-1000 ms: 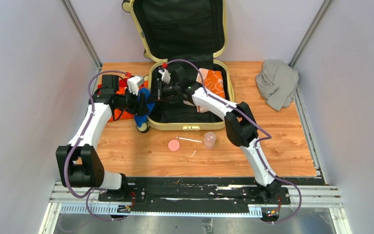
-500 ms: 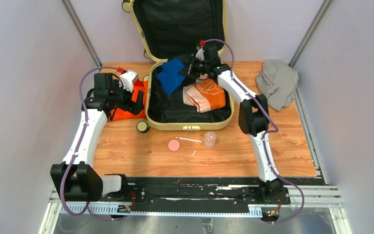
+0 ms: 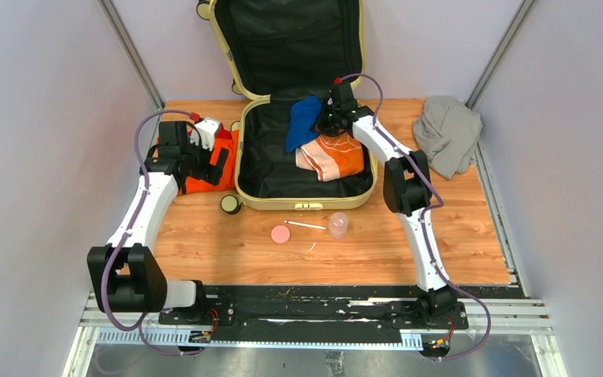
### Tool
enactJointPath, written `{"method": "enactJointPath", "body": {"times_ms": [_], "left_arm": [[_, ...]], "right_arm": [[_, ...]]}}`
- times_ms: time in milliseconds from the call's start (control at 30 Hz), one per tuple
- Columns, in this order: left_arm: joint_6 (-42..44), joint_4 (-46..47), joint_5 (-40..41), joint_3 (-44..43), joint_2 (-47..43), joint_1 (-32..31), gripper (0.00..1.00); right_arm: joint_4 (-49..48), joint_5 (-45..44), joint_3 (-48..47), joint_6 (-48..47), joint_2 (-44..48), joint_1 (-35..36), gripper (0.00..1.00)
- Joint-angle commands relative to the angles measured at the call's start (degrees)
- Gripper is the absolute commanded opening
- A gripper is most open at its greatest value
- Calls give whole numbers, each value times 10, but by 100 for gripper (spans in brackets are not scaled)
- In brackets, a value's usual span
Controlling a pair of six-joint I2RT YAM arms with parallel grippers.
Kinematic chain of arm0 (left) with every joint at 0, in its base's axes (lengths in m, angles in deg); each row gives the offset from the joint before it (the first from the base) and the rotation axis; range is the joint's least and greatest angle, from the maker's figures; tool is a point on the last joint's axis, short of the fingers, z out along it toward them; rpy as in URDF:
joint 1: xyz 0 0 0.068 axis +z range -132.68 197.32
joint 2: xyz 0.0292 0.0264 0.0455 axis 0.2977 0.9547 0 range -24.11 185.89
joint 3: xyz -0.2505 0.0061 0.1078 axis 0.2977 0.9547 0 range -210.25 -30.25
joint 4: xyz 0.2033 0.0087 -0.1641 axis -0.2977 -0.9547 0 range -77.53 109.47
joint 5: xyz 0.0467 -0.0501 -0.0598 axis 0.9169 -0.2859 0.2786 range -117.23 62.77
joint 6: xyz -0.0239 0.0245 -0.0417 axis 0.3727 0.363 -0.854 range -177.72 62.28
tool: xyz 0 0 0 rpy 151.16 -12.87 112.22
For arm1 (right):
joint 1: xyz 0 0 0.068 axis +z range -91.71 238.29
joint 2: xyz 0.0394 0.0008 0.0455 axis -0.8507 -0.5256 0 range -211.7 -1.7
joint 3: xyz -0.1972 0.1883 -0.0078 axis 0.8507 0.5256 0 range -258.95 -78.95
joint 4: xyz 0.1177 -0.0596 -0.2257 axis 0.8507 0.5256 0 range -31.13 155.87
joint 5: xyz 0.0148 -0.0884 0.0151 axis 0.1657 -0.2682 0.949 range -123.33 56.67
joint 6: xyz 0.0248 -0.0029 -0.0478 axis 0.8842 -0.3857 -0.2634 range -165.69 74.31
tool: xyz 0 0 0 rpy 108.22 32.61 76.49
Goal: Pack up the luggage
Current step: Place the clothes in the luggage.
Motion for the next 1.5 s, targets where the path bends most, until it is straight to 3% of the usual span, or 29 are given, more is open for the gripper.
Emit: {"method": "enactJointPath", "body": {"times_ms": [0, 100, 200, 433, 600, 767, 967, 1167, 1467], "left_arm": [[-12, 52, 47, -6, 23, 11, 100], [-19, 57, 54, -14, 34, 12, 100], [-28, 56, 55, -19, 41, 12, 100], [-53, 51, 39, -19, 29, 22, 100], [-94, 45, -8, -36, 39, 71, 100], [-93, 40, -10, -40, 40, 89, 100], [-82, 49, -7, -24, 29, 90, 100], [-77, 50, -7, -14, 26, 90, 100], [-75, 54, -10, -12, 39, 90, 100]], "right_arm": [[103, -144, 32, -39, 52, 3, 0], [109, -188, 68, -44, 83, 2, 0], [108, -165, 64, -52, 88, 5, 0], [73, 9, -90, -96, 55, 67, 2], [-8, 104, -158, -53, 42, 116, 2], [-110, 191, -112, -1, 51, 140, 0], [-99, 163, -38, 10, 35, 110, 0], [7, 156, -60, -33, -28, 69, 0], [108, 85, -88, -97, -51, 45, 0]]}}
